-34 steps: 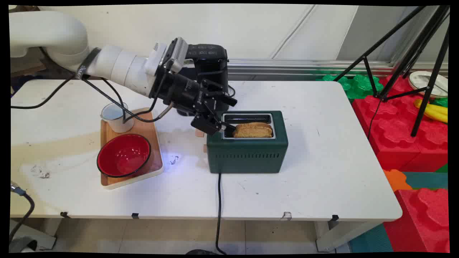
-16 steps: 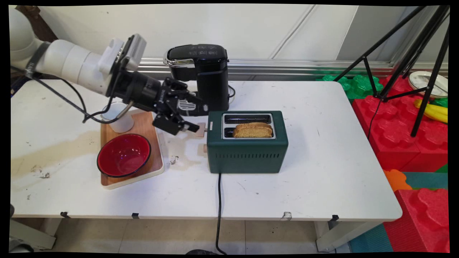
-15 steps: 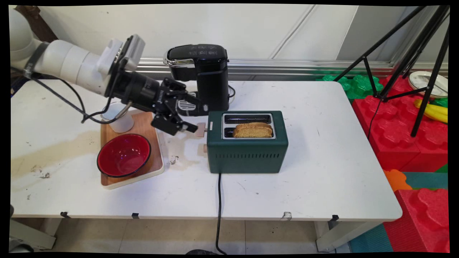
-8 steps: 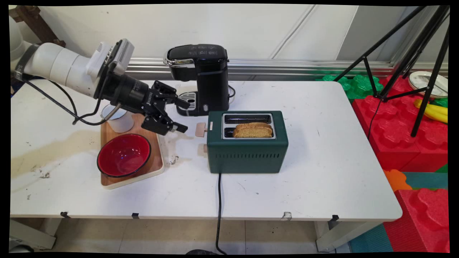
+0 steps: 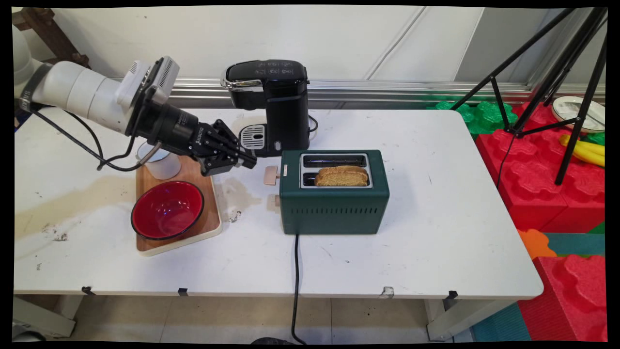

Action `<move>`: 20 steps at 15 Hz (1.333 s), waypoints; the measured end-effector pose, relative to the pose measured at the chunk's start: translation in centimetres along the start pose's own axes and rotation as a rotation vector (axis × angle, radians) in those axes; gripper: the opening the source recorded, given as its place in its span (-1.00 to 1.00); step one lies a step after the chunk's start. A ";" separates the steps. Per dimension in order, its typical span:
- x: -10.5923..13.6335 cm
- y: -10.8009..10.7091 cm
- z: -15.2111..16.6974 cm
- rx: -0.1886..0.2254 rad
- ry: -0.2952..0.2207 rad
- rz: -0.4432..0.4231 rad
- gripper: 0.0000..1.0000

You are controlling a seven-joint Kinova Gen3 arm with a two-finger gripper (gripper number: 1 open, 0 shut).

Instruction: Press the toaster switch

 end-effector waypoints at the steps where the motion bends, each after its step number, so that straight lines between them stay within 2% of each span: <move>1: -0.1 -0.1 0.2 -0.001 -0.001 -0.001 -1.00; 20: -0.5 -1.4 4.2 -0.037 0.002 -0.011 -1.00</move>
